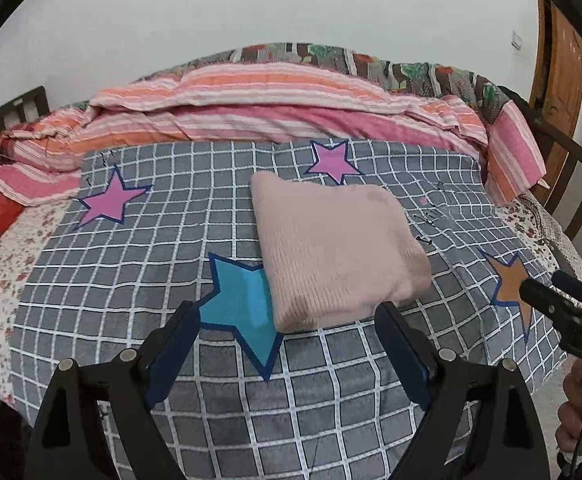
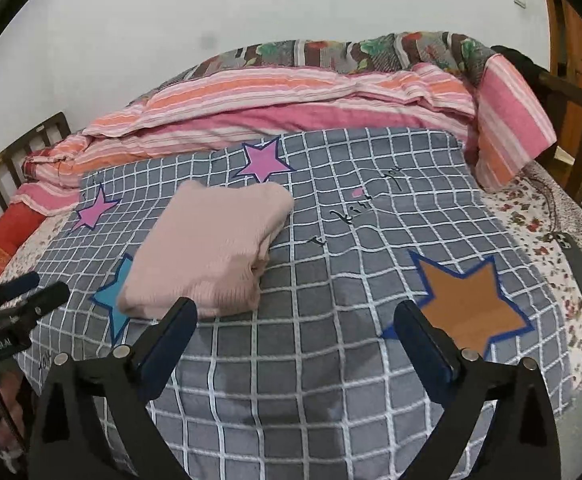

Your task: Fold small clothes

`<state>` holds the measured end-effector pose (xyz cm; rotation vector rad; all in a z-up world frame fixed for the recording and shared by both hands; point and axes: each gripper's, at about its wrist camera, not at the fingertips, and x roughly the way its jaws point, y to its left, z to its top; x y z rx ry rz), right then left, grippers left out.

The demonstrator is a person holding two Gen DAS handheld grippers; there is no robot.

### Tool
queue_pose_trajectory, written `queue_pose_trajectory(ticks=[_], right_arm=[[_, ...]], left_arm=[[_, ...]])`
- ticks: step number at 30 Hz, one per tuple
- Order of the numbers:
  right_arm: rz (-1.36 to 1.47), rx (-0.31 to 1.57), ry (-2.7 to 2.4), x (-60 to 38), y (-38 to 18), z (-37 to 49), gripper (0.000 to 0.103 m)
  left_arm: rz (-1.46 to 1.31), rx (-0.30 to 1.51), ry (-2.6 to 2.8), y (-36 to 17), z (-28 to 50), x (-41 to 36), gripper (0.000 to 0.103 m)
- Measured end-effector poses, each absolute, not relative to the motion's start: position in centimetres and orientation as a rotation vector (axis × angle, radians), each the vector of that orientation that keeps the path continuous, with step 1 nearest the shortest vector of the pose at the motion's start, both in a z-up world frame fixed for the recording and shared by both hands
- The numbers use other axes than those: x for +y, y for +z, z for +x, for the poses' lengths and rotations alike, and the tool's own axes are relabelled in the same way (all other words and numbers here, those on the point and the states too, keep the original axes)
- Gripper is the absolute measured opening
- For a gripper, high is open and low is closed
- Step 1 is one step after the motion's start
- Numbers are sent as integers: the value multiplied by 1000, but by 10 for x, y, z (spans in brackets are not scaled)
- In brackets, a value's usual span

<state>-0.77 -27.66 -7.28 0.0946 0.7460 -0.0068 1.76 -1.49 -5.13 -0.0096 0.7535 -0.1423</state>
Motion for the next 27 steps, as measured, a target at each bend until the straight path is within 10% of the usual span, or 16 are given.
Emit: queue_pose_trajectory(ticks=[27], right_arm=[[70, 712, -54, -288, -53, -54, 102]], left_arm=[[-12, 705, -116, -33, -21, -15, 90]])
